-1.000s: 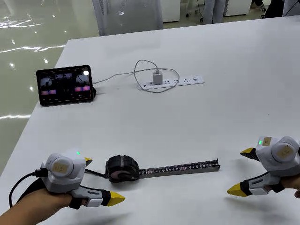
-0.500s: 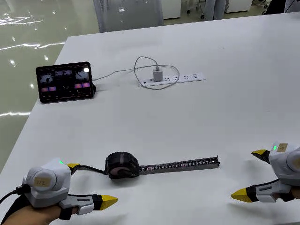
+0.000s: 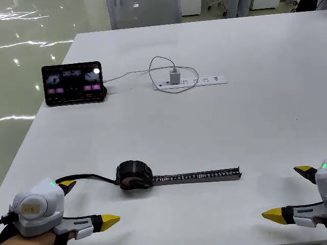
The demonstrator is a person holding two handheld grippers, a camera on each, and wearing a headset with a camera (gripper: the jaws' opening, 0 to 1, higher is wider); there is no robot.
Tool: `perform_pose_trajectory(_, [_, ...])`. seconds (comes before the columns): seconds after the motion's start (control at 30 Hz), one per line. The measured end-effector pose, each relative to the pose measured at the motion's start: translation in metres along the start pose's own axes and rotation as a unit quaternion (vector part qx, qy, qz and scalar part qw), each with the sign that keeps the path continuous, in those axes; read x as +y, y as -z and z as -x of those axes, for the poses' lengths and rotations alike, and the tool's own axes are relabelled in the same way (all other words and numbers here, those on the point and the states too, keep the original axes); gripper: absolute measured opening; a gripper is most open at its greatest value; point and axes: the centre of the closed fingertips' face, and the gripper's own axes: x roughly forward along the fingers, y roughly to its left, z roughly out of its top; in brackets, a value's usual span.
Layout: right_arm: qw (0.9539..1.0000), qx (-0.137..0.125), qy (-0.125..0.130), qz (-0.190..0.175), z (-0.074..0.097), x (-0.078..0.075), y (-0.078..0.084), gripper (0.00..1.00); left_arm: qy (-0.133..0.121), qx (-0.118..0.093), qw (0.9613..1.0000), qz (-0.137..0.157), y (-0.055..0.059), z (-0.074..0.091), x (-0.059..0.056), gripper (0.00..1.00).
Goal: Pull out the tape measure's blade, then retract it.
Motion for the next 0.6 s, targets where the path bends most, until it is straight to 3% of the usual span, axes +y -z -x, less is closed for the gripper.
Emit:
perform_pose_trajectory(0.07, [1.0, 0.0, 0.001, -0.004, 0.004, 0.0, 0.003, 0.99, -0.008, -0.015, 0.9998, 0.01, -0.005, 0.002, 0.003, 0.99])
perform_pose_trajectory(0.13, [1.0, -0.001, 0.005, 0.0, 0.009, 0.002, 0.004, 0.99, -0.007, -0.014, 0.9996, 0.024, -0.006, 0.003, 0.003, 0.99])
perform_pose_trajectory(0.27, [0.9999, -0.007, 0.008, -0.012, 0.014, 0.0, 0.004, 0.99, -0.01, -0.012, 0.9995, 0.027, -0.004, 0.004, 0.007, 0.97])
perform_pose_trajectory(0.43, [0.9997, -0.018, 0.018, 0.001, 0.021, 0.001, -0.003, 0.99, -0.012, -0.016, 0.9995, 0.026, -0.007, 0.007, 0.007, 0.97])
perform_pose_trajectory(0.6, [0.9996, -0.013, 0.023, 0.004, 0.022, 0.0, -0.001, 0.99, -0.013, -0.014, 0.9997, 0.018, -0.007, 0.008, 0.007, 0.97])
